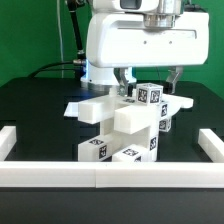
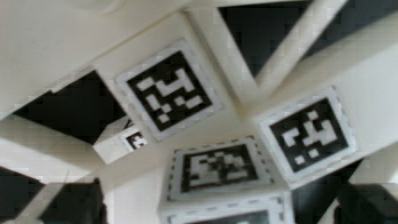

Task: Assemble chair

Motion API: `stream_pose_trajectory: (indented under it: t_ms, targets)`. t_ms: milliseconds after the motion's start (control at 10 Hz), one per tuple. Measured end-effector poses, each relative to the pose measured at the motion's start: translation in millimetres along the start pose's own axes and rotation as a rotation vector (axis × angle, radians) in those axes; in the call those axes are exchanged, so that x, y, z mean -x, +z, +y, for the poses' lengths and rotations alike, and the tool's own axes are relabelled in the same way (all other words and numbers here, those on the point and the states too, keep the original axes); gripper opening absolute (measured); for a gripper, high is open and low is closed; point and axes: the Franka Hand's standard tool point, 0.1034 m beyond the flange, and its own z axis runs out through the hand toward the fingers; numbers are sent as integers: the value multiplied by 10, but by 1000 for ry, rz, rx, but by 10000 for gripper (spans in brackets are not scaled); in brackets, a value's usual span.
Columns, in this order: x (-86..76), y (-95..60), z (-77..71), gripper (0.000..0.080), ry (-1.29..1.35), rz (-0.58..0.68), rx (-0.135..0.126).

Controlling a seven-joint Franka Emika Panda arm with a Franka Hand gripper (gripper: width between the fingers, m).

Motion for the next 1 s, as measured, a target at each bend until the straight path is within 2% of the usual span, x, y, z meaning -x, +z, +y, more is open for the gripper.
stream_pose_trajectory:
  t_ms: [100, 200, 300, 500, 1000]
  targets:
    - [0, 0, 1, 466, 1, 0, 0]
    - [0, 0, 1, 466, 9, 0, 0]
    - [0, 0, 1, 295, 29, 0, 0]
    - [0, 0, 0, 285, 49, 1, -1]
    - [-2, 1, -5, 285, 401, 1, -3]
